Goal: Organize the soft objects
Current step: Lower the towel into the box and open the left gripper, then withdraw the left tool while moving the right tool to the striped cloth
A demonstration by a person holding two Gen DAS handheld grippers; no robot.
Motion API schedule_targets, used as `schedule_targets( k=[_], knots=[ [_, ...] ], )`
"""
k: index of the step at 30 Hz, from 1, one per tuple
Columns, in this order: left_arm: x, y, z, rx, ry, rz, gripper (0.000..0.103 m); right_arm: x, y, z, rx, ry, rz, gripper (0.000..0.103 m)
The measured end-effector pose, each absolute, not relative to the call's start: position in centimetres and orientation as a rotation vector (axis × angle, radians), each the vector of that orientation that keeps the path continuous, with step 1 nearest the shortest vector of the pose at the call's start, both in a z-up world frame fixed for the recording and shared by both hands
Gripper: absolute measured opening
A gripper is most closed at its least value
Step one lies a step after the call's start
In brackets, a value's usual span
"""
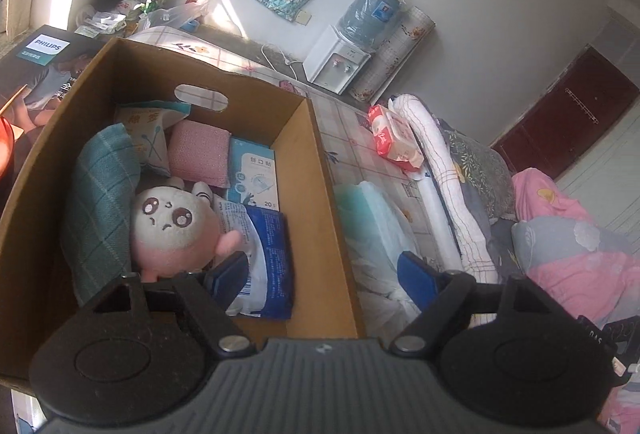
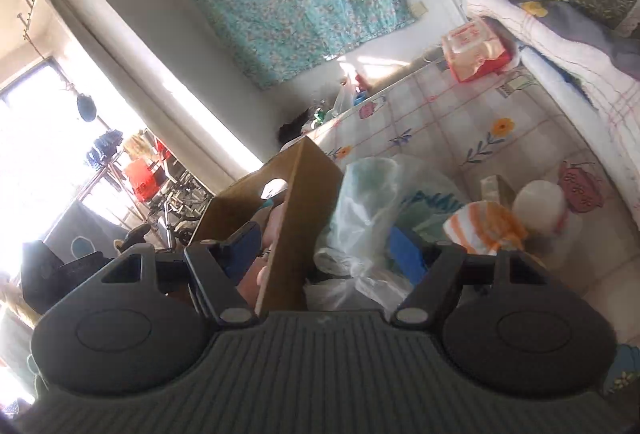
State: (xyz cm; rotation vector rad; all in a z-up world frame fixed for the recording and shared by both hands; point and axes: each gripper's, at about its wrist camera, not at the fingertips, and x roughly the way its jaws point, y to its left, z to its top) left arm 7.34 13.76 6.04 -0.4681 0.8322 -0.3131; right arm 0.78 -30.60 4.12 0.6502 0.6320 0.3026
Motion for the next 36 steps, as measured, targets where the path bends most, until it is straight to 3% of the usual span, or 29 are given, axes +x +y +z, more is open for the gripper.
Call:
schedule_targets(
  k=[6, 13, 25, 30, 36],
  knots=[
    [8.3, 9.2, 6.4, -0.397, 0.820, -0.408, 0.083, -5.5, -37.1, -2.6, 0.760, 0.711, 0.055, 0.072],
    [10.4, 6.1, 7.0, -0.308, 0.823, -0.474, 0.083, -7.2, -38.1, -9.5, 0.873, 0.834, -0.061, 0.072],
    [10.2, 5.0, 6.9, -0.304, 0.804, -0.518, 0.083, -8.3, -34.8, -22.5, 0.959, 1.281, -0.259, 0.068],
    [8.6, 6.4, 7.3, -0.294, 0.769, -0.471, 0.083, -7.4, -33.1, -21.3, 0.936, 1.248, -0.192, 0.068],
    [7.6, 8.9, 7.1, -0.306, 0.743, -0.349, 0.083, -6.5, -32.1, -14.7, 0.799, 1.095, -0.126, 0.068]
  ],
)
